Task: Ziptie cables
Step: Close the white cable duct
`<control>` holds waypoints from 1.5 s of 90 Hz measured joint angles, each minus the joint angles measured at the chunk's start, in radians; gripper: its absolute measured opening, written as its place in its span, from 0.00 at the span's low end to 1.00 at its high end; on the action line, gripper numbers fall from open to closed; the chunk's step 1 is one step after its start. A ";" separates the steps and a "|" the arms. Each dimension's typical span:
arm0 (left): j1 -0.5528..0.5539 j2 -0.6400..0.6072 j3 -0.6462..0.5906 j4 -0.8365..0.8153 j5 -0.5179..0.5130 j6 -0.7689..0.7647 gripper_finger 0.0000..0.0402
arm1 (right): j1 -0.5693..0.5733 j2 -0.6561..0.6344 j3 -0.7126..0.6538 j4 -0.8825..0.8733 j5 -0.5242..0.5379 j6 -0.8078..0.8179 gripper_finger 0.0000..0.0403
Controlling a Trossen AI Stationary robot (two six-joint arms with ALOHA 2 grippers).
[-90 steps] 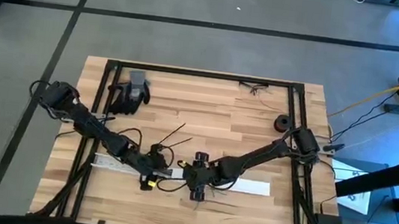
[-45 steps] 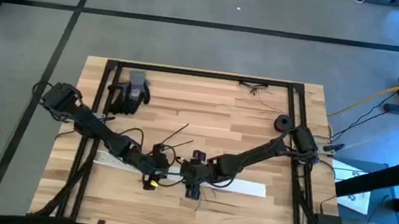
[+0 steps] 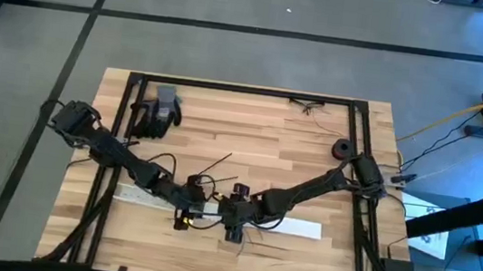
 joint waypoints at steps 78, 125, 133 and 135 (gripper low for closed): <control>0.030 -0.053 0.016 -0.086 -0.093 -0.092 0.69 | -0.002 0.003 -0.004 -0.006 -0.003 -0.014 0.56; 0.015 -0.024 0.018 -0.165 -0.058 -0.152 0.69 | -0.002 0.011 -0.013 0.121 0.007 -0.104 0.56; 0.015 -0.047 0.013 -0.157 -0.057 -0.130 0.69 | -0.002 0.011 -0.012 0.123 0.010 -0.111 0.56; 0.015 -0.056 0.012 -0.159 -0.057 -0.126 0.69 | -0.002 0.011 -0.012 0.123 0.012 -0.111 0.56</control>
